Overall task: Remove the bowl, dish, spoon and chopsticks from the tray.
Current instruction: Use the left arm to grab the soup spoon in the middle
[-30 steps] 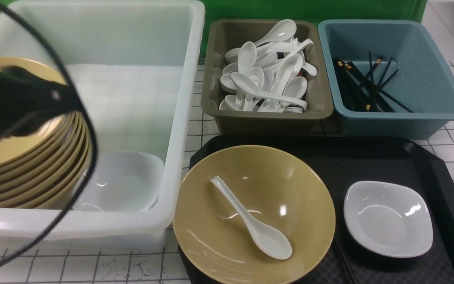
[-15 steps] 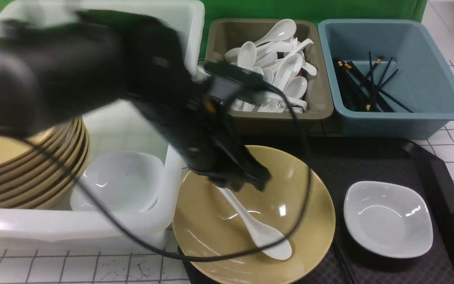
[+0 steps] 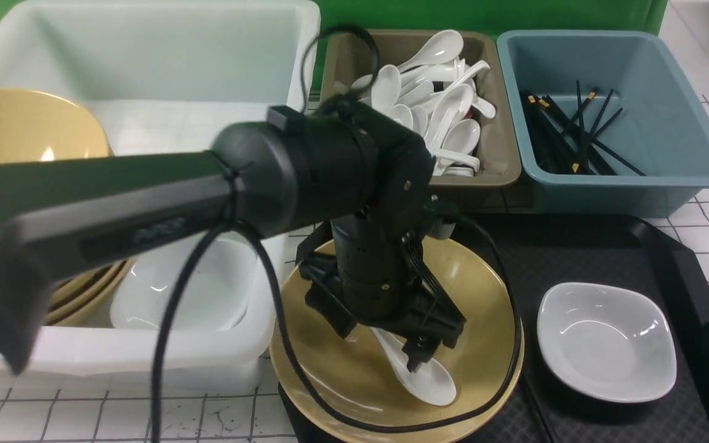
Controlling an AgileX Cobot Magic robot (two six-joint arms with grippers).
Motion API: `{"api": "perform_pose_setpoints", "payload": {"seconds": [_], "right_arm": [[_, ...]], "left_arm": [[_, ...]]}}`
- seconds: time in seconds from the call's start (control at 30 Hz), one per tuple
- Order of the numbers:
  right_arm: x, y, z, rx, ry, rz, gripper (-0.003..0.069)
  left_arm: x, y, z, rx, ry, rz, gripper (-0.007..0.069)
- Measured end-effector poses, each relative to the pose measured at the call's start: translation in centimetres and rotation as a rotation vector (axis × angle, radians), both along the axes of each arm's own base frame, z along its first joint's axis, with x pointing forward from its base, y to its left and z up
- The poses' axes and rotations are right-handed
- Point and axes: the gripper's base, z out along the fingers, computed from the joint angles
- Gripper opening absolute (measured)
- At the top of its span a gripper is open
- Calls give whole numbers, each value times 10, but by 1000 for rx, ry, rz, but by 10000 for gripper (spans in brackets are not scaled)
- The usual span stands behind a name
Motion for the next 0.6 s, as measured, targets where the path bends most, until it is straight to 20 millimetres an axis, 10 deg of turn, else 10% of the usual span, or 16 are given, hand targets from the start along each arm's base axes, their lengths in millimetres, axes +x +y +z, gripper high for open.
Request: {"api": "perform_pose_setpoints", "payload": {"seconds": [0.17,0.5,0.6], "right_arm": [[0,1,1,1,-11,6,46],[0,1,1,2,-12,7,48],[0,1,1,2,-12,7,48]], "left_arm": [[6,-8,-17,-28,2,12,547],[16,-19,-18,-135,-96,22,27],[15,-18,-15,-137,-99,21,11]]}}
